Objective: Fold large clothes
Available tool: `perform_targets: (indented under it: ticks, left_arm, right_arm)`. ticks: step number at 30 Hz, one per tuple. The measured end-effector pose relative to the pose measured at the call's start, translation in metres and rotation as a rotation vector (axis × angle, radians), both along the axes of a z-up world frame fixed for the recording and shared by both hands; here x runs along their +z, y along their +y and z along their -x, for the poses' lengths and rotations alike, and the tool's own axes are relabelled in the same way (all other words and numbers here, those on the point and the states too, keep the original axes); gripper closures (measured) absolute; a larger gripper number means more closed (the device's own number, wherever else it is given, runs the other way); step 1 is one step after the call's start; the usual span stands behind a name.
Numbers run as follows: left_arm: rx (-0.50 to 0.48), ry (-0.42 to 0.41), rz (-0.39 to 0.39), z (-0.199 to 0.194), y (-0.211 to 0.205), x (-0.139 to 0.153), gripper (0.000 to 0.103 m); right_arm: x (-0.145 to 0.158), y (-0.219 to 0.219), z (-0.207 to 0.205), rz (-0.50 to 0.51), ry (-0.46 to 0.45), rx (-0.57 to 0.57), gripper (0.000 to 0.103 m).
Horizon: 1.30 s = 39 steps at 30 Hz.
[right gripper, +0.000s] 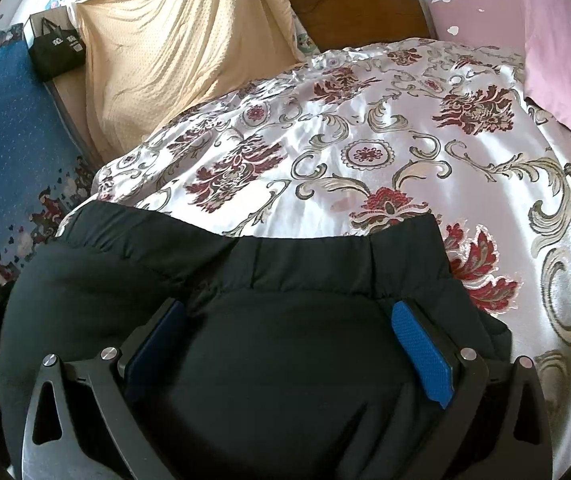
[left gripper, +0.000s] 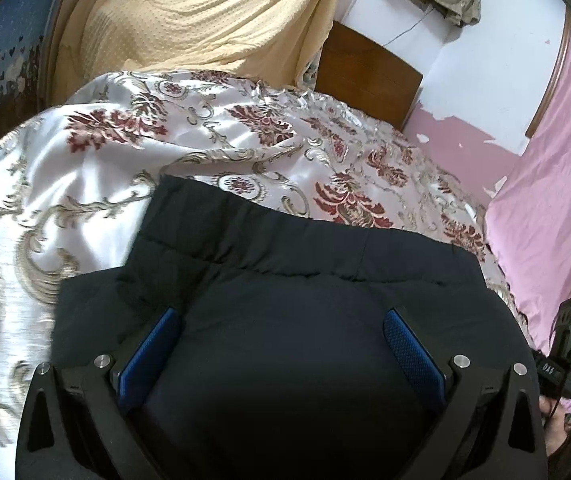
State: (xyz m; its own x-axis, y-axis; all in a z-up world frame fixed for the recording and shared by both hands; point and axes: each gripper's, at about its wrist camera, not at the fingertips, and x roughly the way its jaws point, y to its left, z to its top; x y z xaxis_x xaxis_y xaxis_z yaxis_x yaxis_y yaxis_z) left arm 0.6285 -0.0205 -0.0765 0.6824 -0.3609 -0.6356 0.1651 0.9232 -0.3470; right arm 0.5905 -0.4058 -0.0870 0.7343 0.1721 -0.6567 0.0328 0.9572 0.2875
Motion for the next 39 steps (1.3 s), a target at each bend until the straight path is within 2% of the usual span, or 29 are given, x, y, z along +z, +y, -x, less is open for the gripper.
perform_targets:
  ticks: [5,10,14,16,19,24,31,34,36,39]
  left_arm:
    - [-0.032,0.045,-0.037,0.015,0.020,0.011,0.000]
    - [-0.055,0.079,-0.145,0.038,0.037,0.012,0.000]
    - [-0.076,0.127,-0.195,0.056,0.056,-0.001,0.000]
    - [-0.087,0.144,-0.182,0.062,0.068,-0.006,0.000]
    - [-0.112,0.212,-0.086,0.061,0.083,-0.016,0.000]
    - [-0.143,0.283,0.045,0.051,0.095,-0.034,0.000]
    - [-0.197,0.289,0.081,0.046,0.092,-0.047,0.000]
    - [-0.226,0.285,0.089,0.045,0.091,-0.051,0.000]
    - [-0.247,0.276,0.096,0.045,0.089,-0.052,0.000]
    - [-0.265,0.282,0.106,0.044,0.085,-0.053,0.000]
  right_arm:
    - [0.014,-0.012,0.024,-0.021,0.000,0.033,0.002]
    - [0.028,-0.008,0.056,0.093,0.013,0.122,0.002]
    - [0.035,-0.019,0.087,0.123,0.018,0.128,0.002]
    - [0.032,-0.028,0.098,0.136,0.035,0.110,0.002]
    - [0.022,-0.043,0.110,0.148,0.084,0.077,0.002]
    - [0.007,-0.068,0.111,0.031,0.125,0.077,0.002]
    - [-0.023,-0.076,0.090,-0.119,0.177,0.143,0.002]
    - [-0.038,-0.081,0.087,-0.227,0.201,0.174,0.001]
    - [-0.047,-0.087,0.092,-0.299,0.171,0.187,0.001]
    - [-0.052,-0.087,0.100,-0.340,0.142,0.205,0.001]
